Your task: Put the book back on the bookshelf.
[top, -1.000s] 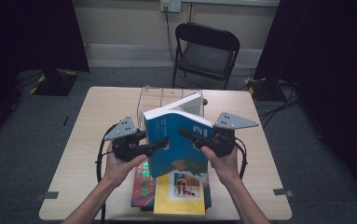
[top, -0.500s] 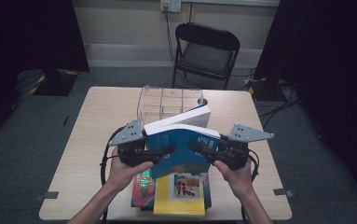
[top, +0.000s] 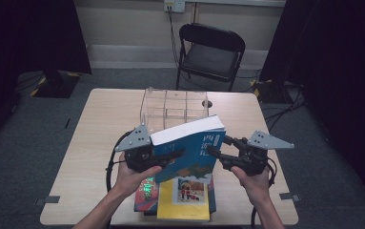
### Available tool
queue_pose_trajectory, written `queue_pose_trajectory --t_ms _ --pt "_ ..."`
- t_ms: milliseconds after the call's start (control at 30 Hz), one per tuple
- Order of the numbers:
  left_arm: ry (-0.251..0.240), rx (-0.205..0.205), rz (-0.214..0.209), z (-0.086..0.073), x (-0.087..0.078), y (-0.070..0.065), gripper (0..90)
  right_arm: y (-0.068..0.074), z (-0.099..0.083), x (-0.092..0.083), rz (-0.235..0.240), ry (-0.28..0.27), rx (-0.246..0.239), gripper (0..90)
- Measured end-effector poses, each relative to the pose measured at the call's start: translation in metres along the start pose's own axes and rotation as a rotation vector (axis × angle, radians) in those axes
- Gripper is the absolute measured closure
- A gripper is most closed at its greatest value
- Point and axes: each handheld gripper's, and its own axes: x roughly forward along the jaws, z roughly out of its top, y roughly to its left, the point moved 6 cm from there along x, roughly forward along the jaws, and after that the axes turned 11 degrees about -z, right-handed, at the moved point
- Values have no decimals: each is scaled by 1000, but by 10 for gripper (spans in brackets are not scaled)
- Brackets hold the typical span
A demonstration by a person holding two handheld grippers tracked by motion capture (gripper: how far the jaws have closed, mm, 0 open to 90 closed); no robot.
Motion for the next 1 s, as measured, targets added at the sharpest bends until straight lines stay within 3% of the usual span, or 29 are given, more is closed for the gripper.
queue_pose_trajectory --t_ms 67,167,333,433,500,600,767,933,1000 --pt "4 -1 2 0 -1 1 578 -2 -6 6 24 7 27 391" --pt "-9 -13 1 0 0 2 572 1 -12 16 68 24 23 345" --pt "-18 -26 13 -1 -2 5 562 4 -10 26 51 44 11 335" --pt "-30 -19 58 0 -3 7 541 6 -7 30 28 46 -3 390" --pt "-27 9 104 0 -4 5 567 6 0 34 21 26 -25 442" --pt "-18 31 139 -1 -10 4 588 9 4 37 37 17 -36 460" --pt "-12 19 116 -1 -11 9 591 8 0 35 50 -1 -25 491" --pt "8 61 117 -1 -4 2 594 0 -10 38 74 16 -4 345" --pt "-6 53 117 -1 -4 2 590 -3 -16 42 98 26 17 324"
